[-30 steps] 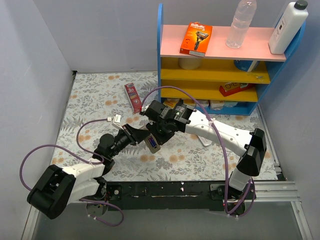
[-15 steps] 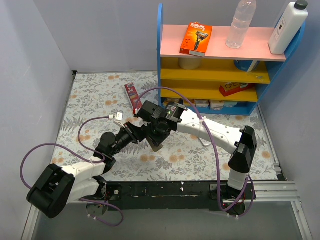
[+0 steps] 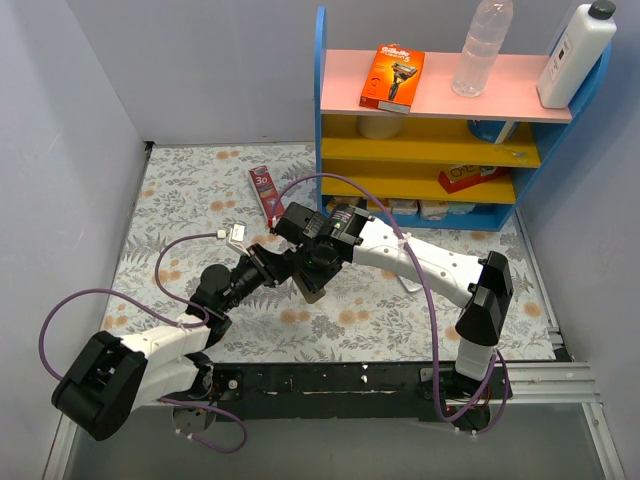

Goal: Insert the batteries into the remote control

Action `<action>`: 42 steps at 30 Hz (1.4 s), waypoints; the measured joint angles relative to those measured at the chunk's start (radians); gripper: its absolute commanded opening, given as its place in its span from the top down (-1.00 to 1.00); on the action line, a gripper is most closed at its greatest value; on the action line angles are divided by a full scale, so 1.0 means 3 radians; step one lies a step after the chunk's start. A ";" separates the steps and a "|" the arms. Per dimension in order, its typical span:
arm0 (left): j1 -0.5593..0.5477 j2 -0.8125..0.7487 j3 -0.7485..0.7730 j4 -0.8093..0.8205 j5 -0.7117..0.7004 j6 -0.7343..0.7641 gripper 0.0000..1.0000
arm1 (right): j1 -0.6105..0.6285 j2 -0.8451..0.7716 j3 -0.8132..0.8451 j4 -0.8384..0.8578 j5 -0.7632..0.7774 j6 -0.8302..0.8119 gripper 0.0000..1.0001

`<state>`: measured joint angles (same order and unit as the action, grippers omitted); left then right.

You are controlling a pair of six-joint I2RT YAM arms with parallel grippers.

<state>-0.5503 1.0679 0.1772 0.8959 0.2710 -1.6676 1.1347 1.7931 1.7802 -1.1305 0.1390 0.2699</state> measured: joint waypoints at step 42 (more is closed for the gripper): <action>-0.0027 -0.0067 0.0000 -0.0120 -0.0084 -0.0247 1.00 | 0.0050 0.0039 -0.0140 0.0202 0.0163 0.0284 0.54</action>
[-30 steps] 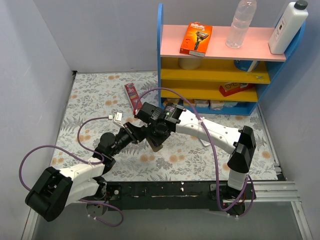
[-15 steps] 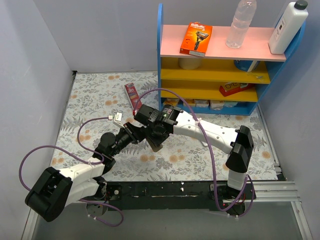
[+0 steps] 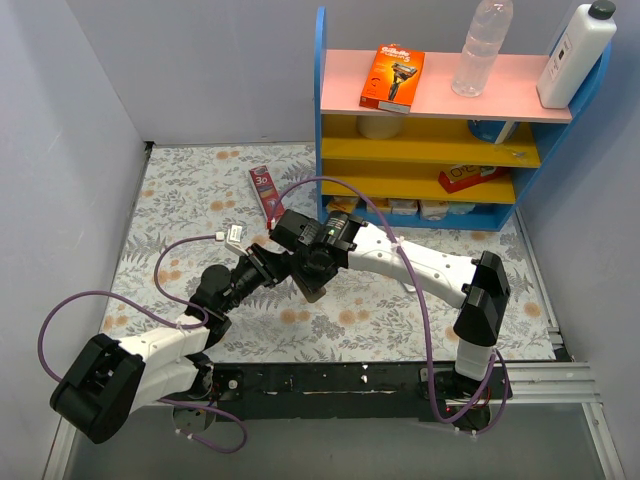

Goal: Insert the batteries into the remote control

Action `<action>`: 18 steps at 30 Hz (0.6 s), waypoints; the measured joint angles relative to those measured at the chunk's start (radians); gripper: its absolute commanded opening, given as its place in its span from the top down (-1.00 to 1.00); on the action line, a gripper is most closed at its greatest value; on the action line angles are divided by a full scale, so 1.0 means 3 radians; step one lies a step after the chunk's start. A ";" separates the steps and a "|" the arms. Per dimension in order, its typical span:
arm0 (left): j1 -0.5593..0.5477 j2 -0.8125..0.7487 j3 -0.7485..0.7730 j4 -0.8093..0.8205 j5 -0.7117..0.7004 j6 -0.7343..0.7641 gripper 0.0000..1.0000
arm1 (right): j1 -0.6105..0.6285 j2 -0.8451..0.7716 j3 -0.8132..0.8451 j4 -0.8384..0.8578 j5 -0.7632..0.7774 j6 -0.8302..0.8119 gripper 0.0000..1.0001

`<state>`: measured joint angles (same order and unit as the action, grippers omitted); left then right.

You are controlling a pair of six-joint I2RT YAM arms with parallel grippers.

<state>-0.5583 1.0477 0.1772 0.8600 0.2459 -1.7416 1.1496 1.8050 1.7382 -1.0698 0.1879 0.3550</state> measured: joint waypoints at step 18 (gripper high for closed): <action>-0.0005 -0.0038 -0.0013 -0.0154 -0.0079 -0.0437 1.00 | -0.0023 0.0001 0.0045 -0.0003 -0.0145 -0.0151 -0.05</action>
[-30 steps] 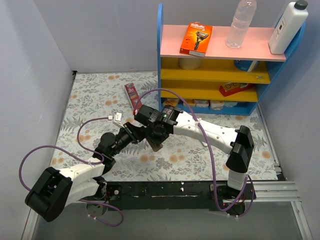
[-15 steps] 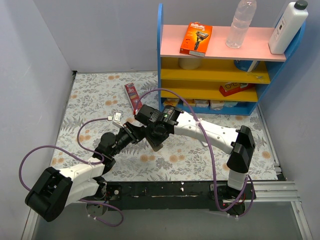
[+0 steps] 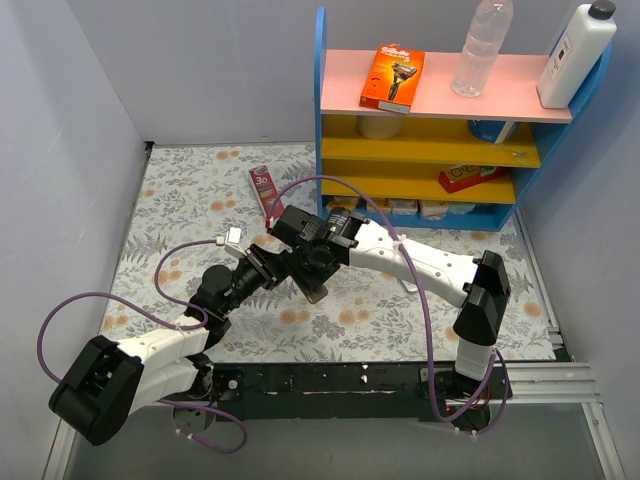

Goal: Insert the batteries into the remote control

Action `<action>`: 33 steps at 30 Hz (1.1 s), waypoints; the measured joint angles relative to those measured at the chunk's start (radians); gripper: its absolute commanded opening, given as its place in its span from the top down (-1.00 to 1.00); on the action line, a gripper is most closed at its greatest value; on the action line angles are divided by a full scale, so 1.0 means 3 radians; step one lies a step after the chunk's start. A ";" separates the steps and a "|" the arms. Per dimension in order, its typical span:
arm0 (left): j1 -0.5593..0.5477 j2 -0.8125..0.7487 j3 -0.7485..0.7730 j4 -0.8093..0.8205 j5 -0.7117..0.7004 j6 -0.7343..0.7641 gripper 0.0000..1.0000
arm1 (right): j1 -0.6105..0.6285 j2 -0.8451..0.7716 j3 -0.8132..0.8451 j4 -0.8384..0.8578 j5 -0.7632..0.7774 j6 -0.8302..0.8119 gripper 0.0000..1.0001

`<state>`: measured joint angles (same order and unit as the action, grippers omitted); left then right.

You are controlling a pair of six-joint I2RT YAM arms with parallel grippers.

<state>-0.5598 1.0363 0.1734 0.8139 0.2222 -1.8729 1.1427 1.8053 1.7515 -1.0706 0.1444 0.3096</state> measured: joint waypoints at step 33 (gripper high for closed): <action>-0.0003 -0.0005 -0.0052 0.0351 -0.0028 -0.0384 1.00 | -0.0980 -0.1287 -0.1623 0.1548 -0.1643 0.0303 -0.78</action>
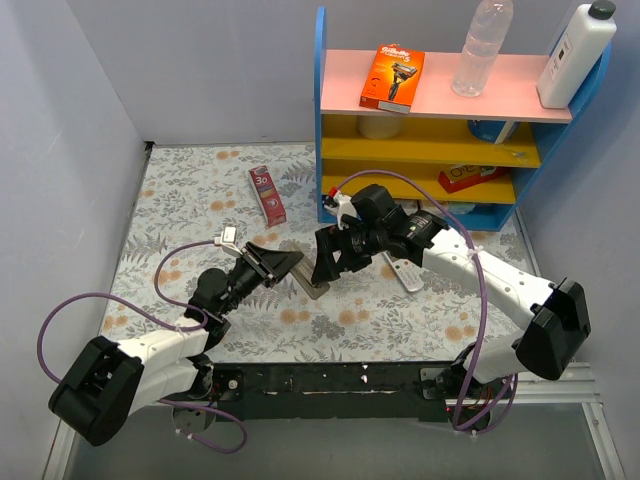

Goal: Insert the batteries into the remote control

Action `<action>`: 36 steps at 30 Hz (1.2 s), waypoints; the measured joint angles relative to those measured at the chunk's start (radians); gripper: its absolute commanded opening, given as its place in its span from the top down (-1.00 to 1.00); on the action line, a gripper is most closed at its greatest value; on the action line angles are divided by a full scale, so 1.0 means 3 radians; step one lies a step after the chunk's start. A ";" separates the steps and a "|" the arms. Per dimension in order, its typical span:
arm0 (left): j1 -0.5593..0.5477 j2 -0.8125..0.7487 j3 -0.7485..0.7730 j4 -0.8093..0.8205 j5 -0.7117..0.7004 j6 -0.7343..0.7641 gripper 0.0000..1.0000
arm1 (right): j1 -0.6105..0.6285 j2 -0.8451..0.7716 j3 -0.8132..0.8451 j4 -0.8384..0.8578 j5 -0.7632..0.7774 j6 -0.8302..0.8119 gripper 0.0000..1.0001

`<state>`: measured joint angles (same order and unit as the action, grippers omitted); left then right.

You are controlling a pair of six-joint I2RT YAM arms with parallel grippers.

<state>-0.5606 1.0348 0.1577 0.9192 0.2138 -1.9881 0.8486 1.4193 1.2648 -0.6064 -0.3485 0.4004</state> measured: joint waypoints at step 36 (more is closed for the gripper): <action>0.0001 -0.0668 0.0083 -0.0535 -0.0093 0.0629 -0.96 | -0.0408 -0.0238 -0.1003 0.1325 -0.1001 0.0286 0.97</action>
<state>-0.5602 0.8345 0.1825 0.7586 0.1860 -1.7992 0.7261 1.3479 0.9638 -0.2089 -0.6487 0.4862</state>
